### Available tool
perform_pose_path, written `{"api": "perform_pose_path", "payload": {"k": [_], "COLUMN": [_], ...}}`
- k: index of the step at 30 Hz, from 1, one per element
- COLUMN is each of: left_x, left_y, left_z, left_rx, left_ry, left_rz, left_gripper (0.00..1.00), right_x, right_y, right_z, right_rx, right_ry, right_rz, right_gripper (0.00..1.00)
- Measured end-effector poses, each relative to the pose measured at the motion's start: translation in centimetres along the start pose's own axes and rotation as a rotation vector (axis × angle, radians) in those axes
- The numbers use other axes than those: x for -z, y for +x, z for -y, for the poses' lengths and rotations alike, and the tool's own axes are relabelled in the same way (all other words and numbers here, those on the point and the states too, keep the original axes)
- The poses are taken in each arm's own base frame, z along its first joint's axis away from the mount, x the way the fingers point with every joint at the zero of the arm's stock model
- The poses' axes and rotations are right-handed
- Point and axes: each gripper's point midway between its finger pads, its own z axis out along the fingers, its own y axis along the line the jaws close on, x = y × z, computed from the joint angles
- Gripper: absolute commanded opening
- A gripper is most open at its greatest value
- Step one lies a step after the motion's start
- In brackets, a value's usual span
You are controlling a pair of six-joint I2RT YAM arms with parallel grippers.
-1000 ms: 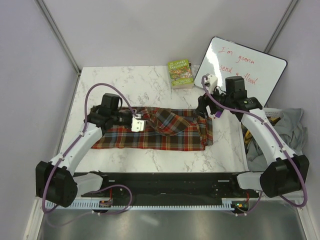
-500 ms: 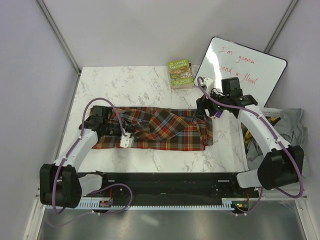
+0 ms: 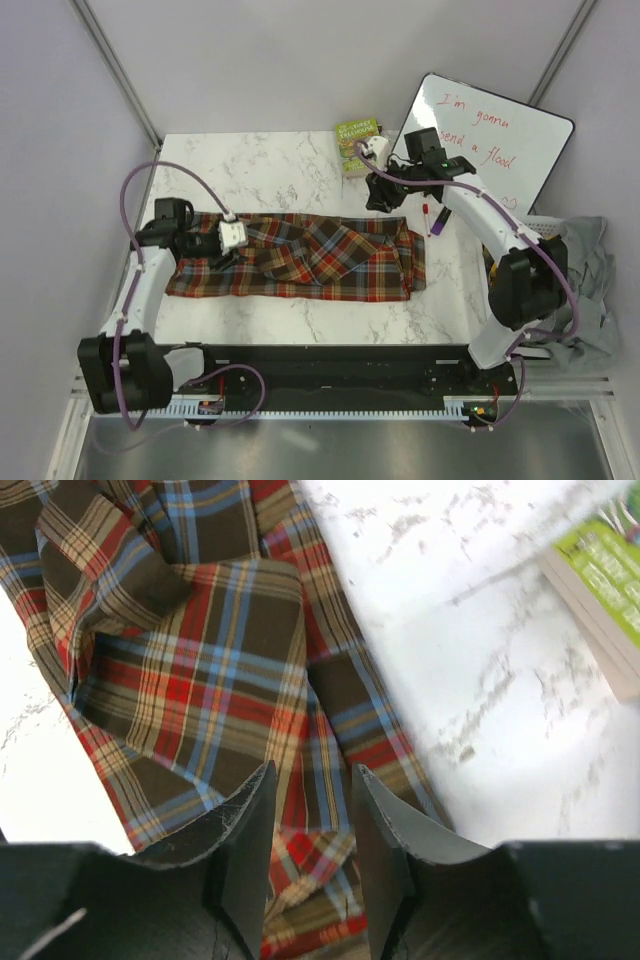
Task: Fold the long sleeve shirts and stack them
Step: Fold the shirt
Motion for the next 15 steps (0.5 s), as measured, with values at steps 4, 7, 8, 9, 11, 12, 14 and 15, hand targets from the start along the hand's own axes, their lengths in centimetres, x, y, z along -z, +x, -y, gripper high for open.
{"api": "perform_pose_path", "payload": {"k": [4, 7, 8, 9, 11, 12, 14, 15], "left_x": [0.0, -0.6, -0.8, -0.8, -0.7, -0.6, -0.4, -0.2], "left_y": [0.6, 0.9, 0.9, 1.0, 0.9, 0.9, 1.2, 1.4], "left_z": [-2.8, -3.8, -4.0, -4.1, -4.4, -4.5, -4.7, -4.7], "left_rx": [0.252, 0.4, 0.439, 0.477, 0.527, 0.553, 0.602, 0.634], "left_ry": [-0.018, -0.018, -0.023, -0.03, -0.045, -0.055, -0.079, -0.089], "left_rz": [-0.004, 0.004, 0.008, 0.011, 0.016, 0.017, 0.004, -0.003], "left_gripper": [0.57, 0.59, 0.59, 0.6, 0.61, 0.62, 0.63, 0.64], "right_x": [-3.8, -6.7, -7.6, -8.5, -10.2, -11.2, -13.1, -14.0], "right_y": [-1.0, -0.8, -0.6, -0.4, 0.0, 0.2, 0.4, 0.5], "right_z": [-0.8, -2.5, -3.1, -4.0, -6.1, -7.3, -9.5, -10.5], "right_rx": [0.024, -0.033, -0.065, -0.093, -0.14, -0.155, -0.169, -0.174], "right_ry": [-0.058, -0.12, -0.136, -0.152, -0.188, -0.209, -0.249, -0.268], "right_rz": [-0.022, -0.035, -0.036, -0.036, -0.047, -0.056, -0.069, -0.074], "right_gripper": [0.36, 0.33, 0.31, 0.3, 0.29, 0.29, 0.3, 0.31]}}
